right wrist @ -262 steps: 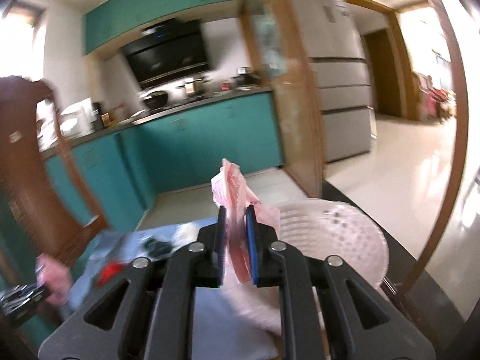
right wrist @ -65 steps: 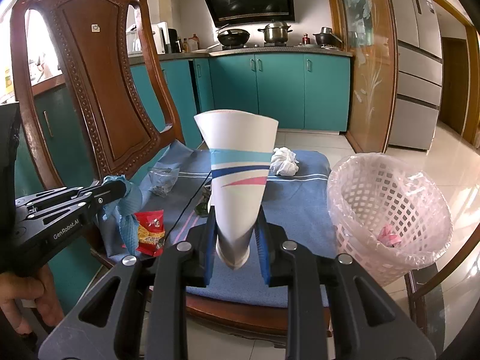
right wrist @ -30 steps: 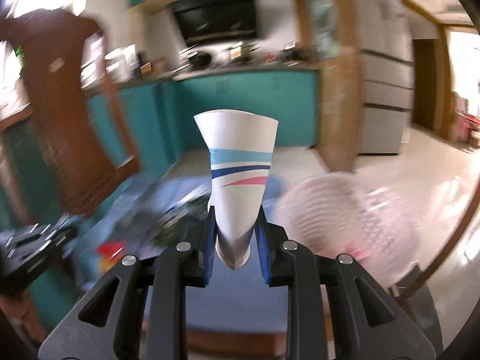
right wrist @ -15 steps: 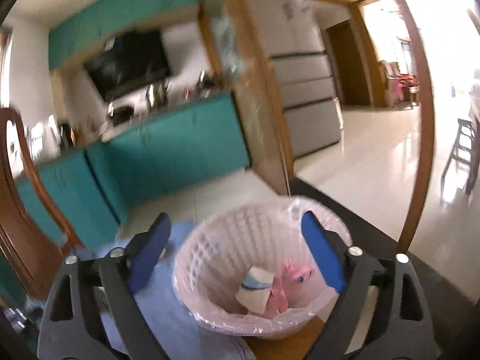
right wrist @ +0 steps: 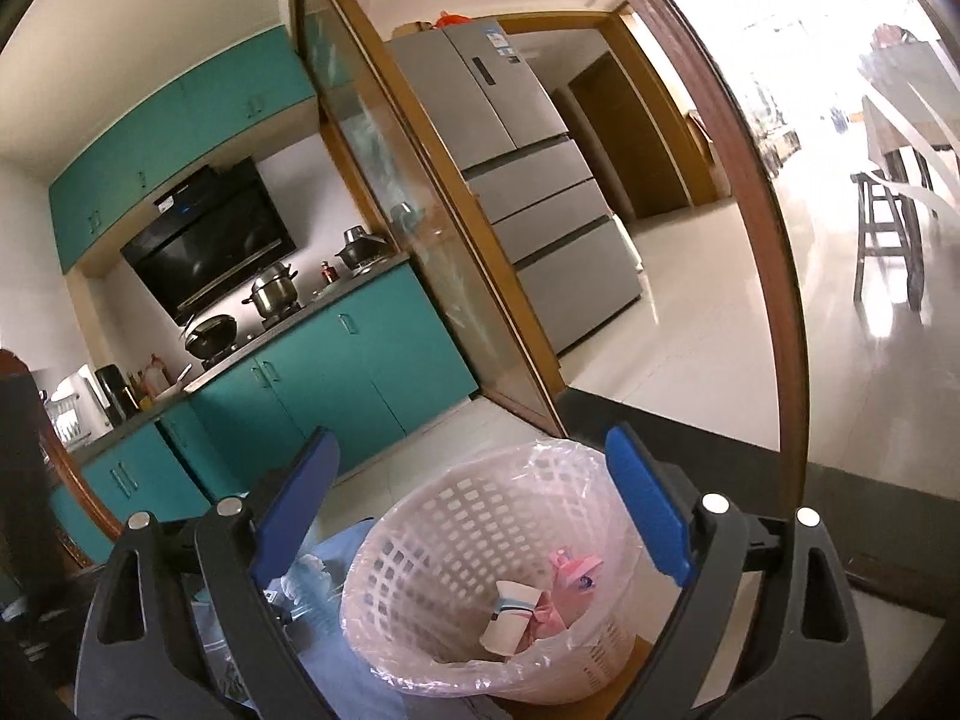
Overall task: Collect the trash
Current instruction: 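Carry the blue cloth strip over the wastebasket and open the left gripper, then move both open grippers back toward the red snack bag and dark bag, then grasp the red snack bag with the left gripper while the right gripper grasps the dark green bag, then carry the dark green bag over the wastebasket and open the right gripper, then carry the red snack bag over the wastebasket and open the left gripper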
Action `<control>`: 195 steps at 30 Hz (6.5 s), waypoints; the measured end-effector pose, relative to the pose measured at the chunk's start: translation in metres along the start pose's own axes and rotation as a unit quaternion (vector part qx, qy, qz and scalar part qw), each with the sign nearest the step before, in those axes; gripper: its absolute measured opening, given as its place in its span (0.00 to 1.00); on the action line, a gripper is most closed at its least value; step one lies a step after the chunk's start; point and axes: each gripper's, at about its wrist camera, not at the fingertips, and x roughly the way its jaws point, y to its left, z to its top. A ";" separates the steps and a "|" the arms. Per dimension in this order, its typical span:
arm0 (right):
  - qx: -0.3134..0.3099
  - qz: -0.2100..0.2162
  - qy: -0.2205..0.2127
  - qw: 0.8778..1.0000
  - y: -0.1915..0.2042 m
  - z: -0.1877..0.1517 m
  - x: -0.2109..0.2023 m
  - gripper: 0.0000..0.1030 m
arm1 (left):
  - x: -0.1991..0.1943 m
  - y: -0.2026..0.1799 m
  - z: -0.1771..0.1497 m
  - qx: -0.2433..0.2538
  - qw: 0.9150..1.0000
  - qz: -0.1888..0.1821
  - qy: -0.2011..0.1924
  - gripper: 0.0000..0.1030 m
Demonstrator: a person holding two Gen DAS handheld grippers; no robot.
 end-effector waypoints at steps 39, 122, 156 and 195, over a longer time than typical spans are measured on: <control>-0.237 0.140 0.141 0.951 0.154 -0.109 -0.042 0.86 | -0.182 0.164 -0.189 -0.144 0.962 0.233 0.004 0.93; -0.287 0.202 0.242 0.905 0.180 -0.133 -0.023 0.30 | -0.176 0.194 -0.178 -0.158 0.962 0.224 -0.017 0.28; -0.271 0.196 0.195 0.922 0.176 -0.109 -0.019 0.30 | -0.168 0.195 -0.175 -0.160 0.962 0.223 -0.003 0.29; 0.003 0.063 0.010 0.998 0.032 -0.007 0.002 0.91 | -0.028 0.089 -0.062 -0.068 0.992 0.109 0.007 0.88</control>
